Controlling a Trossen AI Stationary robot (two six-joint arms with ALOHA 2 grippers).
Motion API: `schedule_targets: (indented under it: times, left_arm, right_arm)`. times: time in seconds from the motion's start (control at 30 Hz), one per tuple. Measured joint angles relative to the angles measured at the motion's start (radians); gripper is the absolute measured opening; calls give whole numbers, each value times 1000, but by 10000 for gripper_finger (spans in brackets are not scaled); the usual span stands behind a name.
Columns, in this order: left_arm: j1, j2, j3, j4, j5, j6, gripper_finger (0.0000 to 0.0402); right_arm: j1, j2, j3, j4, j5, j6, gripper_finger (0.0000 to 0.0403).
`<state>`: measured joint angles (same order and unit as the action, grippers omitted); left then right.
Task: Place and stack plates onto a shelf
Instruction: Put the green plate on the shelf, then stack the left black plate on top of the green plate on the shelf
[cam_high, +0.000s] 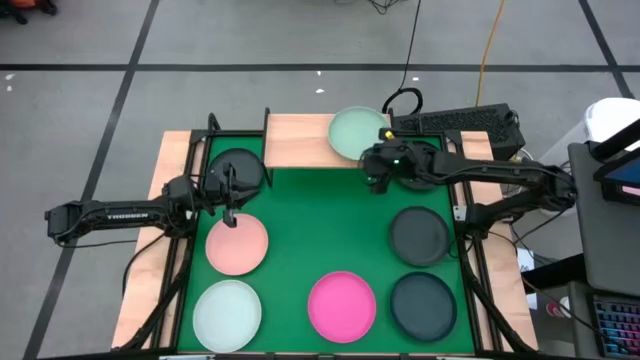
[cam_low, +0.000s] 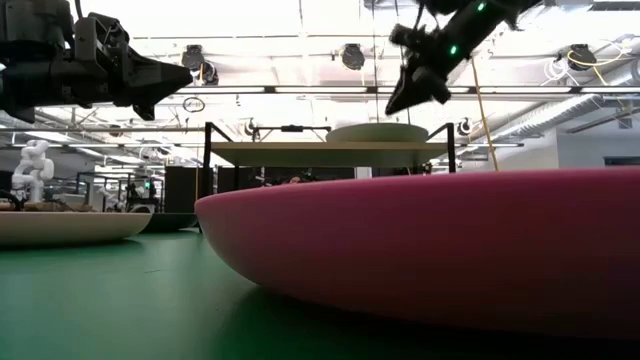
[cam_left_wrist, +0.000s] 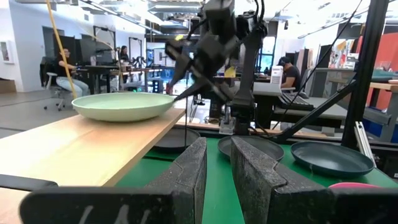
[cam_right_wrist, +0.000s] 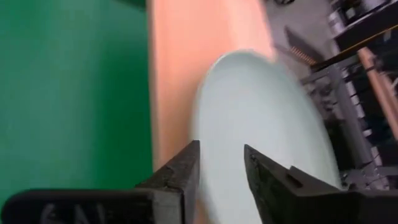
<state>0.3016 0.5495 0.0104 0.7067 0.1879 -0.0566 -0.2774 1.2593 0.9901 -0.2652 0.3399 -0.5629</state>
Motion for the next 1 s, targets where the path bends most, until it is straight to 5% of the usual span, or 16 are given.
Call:
schedule_targets:
  times: [0.17,0.6,0.73,1.0]
  left_arm:
    - [0,0,0,0,0,0,76]
    - [0,0,0,0,0,0,76]
    - [0,0,0,0,0,0,76]
    - [0,0,0,0,0,0,76]
  right_arm:
    - [38,-121,0,5,-25,13,129]
    - [115,-417,-93,84,-350,236,129]
    - [140,-476,-267,272,-444,289,130]
    - [165,-518,-548,787,-446,240,130]
